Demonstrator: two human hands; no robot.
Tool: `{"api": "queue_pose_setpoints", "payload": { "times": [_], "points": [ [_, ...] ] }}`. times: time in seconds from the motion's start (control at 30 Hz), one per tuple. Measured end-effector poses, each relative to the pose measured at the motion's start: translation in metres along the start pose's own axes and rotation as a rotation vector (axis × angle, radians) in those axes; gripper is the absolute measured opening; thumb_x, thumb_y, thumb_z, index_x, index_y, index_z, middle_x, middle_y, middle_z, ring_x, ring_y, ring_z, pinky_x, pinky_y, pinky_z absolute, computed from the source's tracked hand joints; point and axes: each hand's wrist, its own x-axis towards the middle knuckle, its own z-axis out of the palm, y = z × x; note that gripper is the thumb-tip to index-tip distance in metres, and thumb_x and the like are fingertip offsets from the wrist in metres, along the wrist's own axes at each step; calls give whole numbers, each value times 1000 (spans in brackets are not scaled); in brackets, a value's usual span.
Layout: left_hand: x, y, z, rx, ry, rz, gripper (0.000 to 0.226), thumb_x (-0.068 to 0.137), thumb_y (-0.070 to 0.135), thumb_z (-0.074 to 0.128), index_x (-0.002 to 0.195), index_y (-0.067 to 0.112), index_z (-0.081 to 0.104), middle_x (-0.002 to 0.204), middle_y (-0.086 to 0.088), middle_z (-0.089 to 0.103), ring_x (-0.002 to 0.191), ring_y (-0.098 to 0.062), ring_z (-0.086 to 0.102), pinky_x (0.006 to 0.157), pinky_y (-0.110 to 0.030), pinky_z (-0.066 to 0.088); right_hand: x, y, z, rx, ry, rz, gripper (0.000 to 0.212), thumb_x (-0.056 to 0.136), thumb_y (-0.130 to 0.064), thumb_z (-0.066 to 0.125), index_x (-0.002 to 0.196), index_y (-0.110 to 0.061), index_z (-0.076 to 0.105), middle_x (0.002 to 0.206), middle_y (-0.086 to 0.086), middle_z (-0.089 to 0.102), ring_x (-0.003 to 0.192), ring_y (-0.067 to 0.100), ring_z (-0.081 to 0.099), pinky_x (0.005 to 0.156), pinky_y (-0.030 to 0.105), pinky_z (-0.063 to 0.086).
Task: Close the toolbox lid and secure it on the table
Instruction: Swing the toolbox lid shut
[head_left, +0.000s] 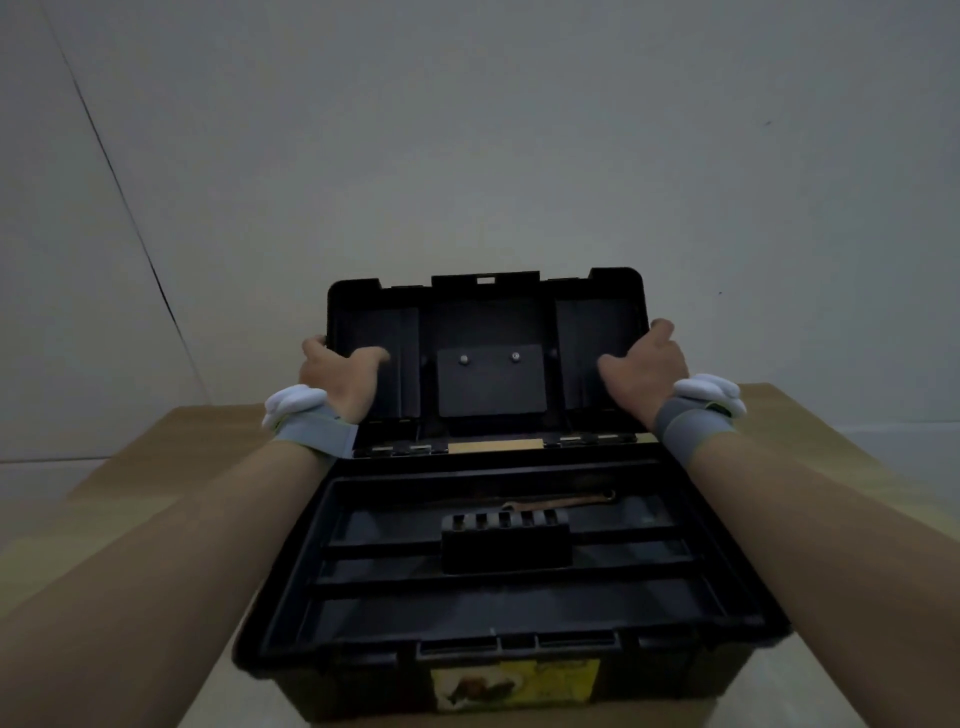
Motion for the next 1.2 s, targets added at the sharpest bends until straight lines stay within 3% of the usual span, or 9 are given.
{"api": "queue_pose_setpoints", "payload": {
  "times": [0.2, 0.33, 0.47, 0.57, 0.73, 0.9, 1.03, 1.2],
  "points": [
    [-2, 19, -3, -151, 72, -43, 62, 74, 23, 74, 128, 4, 51, 127, -14, 60, 110, -33, 57, 84, -36, 46, 8, -9, -9, 147, 23, 29, 61, 79, -29, 62, 128, -2, 38, 123, 25, 51, 107, 43, 52, 80, 37, 38],
    [-1, 30, -5, -223, 109, -65, 59, 73, 22, 74, 124, 2, 51, 123, -14, 60, 105, -31, 57, 90, -40, 49, 13, -15, -19, 256, 44, 21, 59, 80, -30, 60, 128, -4, 39, 124, 22, 50, 107, 39, 51, 79, 34, 34],
    [0, 38, -8, -291, 129, 11, 58, 74, 23, 73, 124, 5, 50, 120, -12, 60, 99, -27, 56, 80, -30, 42, 15, -27, -31, 331, 85, 14, 60, 81, -32, 58, 132, -9, 38, 127, 20, 48, 108, 39, 50, 81, 34, 34],
    [2, 44, -13, -314, 98, 69, 59, 74, 29, 70, 126, 10, 49, 115, -7, 60, 98, -26, 56, 79, -31, 40, 14, -35, -39, 351, 121, -15, 61, 83, -35, 56, 136, -12, 35, 129, 20, 46, 110, 40, 49, 88, 38, 37],
    [-5, 63, -17, -327, 133, 164, 60, 69, 38, 66, 125, 18, 54, 125, -11, 57, 99, -22, 52, 84, -28, 38, 10, -45, -50, 278, 144, -63, 64, 85, -50, 50, 141, -24, 31, 132, 18, 42, 112, 41, 49, 100, 47, 37],
    [-11, 72, -22, -124, 140, 249, 46, 78, 47, 62, 121, 30, 61, 127, -12, 48, 96, -27, 51, 89, -32, 41, 4, -52, -55, 88, 215, -149, 52, 85, -59, 42, 128, -29, 45, 125, 15, 42, 104, 40, 50, 98, 46, 31],
    [-18, 71, -24, 89, 167, 301, 50, 76, 64, 57, 114, 32, 65, 123, -10, 47, 105, -35, 56, 98, -42, 46, -2, -52, -59, -59, 241, -198, 51, 86, -64, 39, 121, -28, 50, 119, 16, 42, 100, 39, 50, 94, 46, 32],
    [-29, 68, -31, 318, 263, 446, 55, 77, 69, 57, 111, 27, 67, 120, -11, 49, 100, -35, 55, 101, -44, 37, -14, -48, -71, -115, 251, -226, 54, 85, -70, 37, 120, -30, 50, 116, 15, 42, 96, 38, 51, 90, 45, 34]
  ]
}}
